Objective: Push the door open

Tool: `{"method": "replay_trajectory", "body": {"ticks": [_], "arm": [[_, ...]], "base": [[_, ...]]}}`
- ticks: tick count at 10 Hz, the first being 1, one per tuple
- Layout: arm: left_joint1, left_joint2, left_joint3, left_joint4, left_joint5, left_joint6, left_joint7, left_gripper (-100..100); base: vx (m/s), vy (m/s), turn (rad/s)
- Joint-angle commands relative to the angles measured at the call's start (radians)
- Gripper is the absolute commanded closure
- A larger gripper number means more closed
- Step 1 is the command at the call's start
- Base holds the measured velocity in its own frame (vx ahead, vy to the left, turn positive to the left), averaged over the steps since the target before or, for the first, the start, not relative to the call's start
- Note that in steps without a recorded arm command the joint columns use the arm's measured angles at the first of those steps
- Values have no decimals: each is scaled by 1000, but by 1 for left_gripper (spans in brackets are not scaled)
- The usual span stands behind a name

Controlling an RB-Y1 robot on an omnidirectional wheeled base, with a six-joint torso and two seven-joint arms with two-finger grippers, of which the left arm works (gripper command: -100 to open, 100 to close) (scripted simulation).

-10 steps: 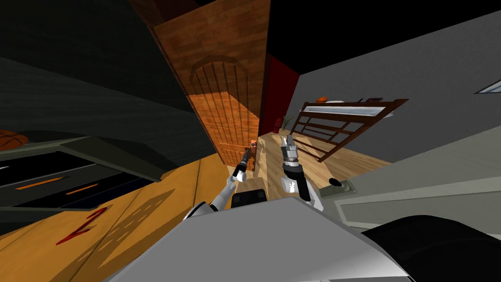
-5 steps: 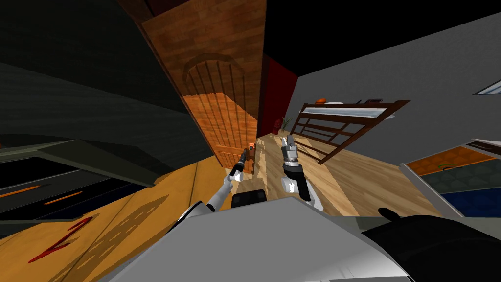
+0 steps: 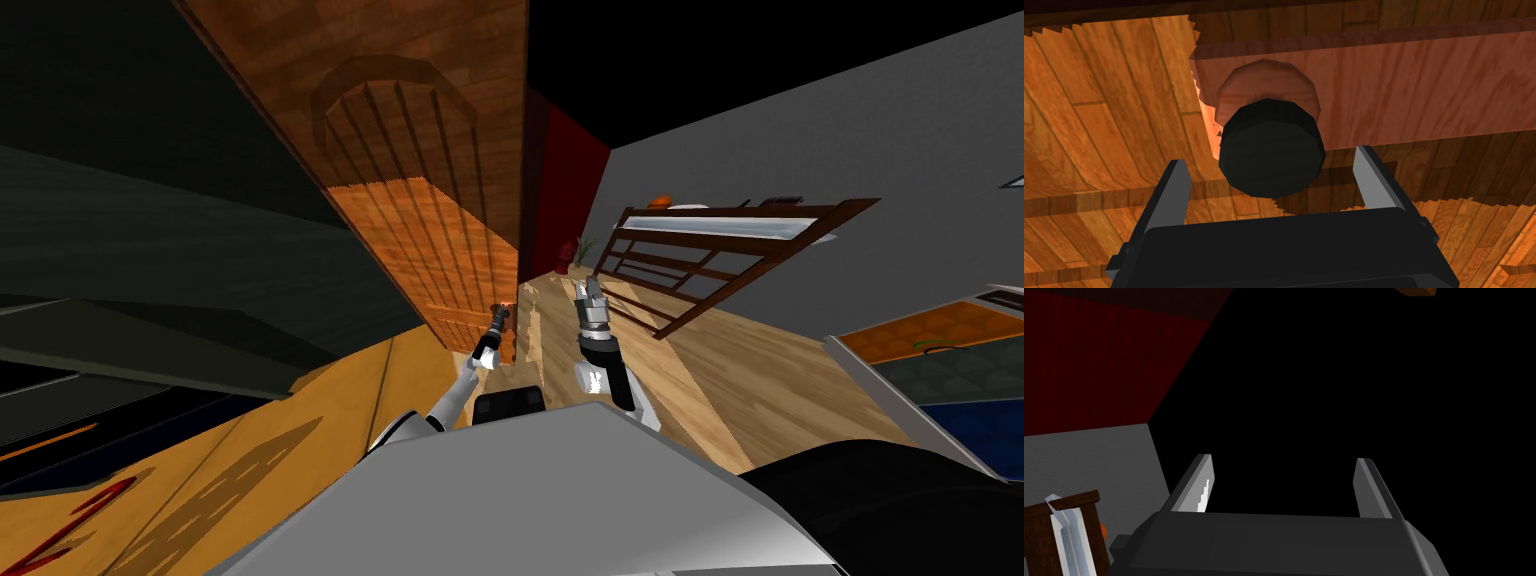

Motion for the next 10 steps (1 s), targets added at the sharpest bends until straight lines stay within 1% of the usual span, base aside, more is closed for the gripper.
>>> {"method": "replay_trajectory", "body": {"ticks": [1,2,7,8,9,10], "arm": [[0,0,0,0,0,0,0,-100],[0,0,0,0,0,0,0,100],[0,0,0,0,0,0,0,100],[2,24,16,5,4,-1,-5,100],[1,29,21,5,5,-2,-6,100],[1,38,32,7,8,-4,-8,100]], "base": [[93,-49,0],[-14,3,6],[-19,10,-2],[66,-103,42],[90,-174,85],[99,-145,104]]}}
